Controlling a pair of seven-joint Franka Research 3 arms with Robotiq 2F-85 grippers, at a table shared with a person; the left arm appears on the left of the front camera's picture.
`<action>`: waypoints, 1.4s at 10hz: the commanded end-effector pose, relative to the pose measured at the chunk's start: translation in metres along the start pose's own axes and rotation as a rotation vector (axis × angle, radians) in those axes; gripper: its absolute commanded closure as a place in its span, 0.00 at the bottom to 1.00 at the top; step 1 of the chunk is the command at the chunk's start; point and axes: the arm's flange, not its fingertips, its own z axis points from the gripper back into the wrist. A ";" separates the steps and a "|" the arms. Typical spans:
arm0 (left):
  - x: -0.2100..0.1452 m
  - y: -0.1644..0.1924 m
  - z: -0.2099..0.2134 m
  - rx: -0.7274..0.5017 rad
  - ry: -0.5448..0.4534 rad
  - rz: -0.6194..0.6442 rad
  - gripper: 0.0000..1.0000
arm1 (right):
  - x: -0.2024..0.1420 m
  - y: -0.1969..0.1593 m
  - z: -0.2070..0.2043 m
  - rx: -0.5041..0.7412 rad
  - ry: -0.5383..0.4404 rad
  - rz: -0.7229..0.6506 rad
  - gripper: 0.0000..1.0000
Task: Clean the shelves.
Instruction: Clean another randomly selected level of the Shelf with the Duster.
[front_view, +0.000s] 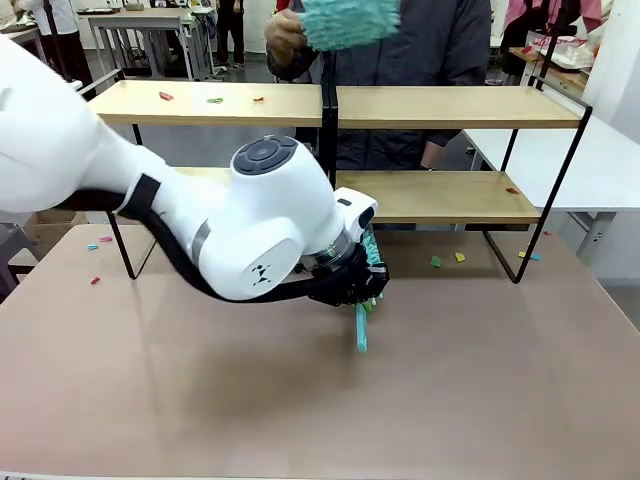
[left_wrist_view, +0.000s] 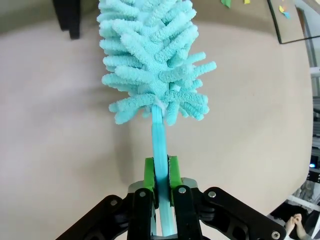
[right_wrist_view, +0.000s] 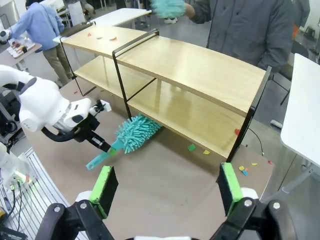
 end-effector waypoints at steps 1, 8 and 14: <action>0.006 -0.030 -0.040 0.040 0.038 0.036 1.00 | 0.000 0.000 0.000 0.010 -0.008 0.002 0.00; 0.013 -0.043 -0.065 -0.160 0.169 -0.169 1.00 | 0.000 0.000 0.000 0.010 -0.008 0.002 0.00; 0.016 -0.082 -0.068 -0.211 0.320 -0.411 1.00 | 0.000 0.000 0.000 0.010 -0.008 0.002 0.00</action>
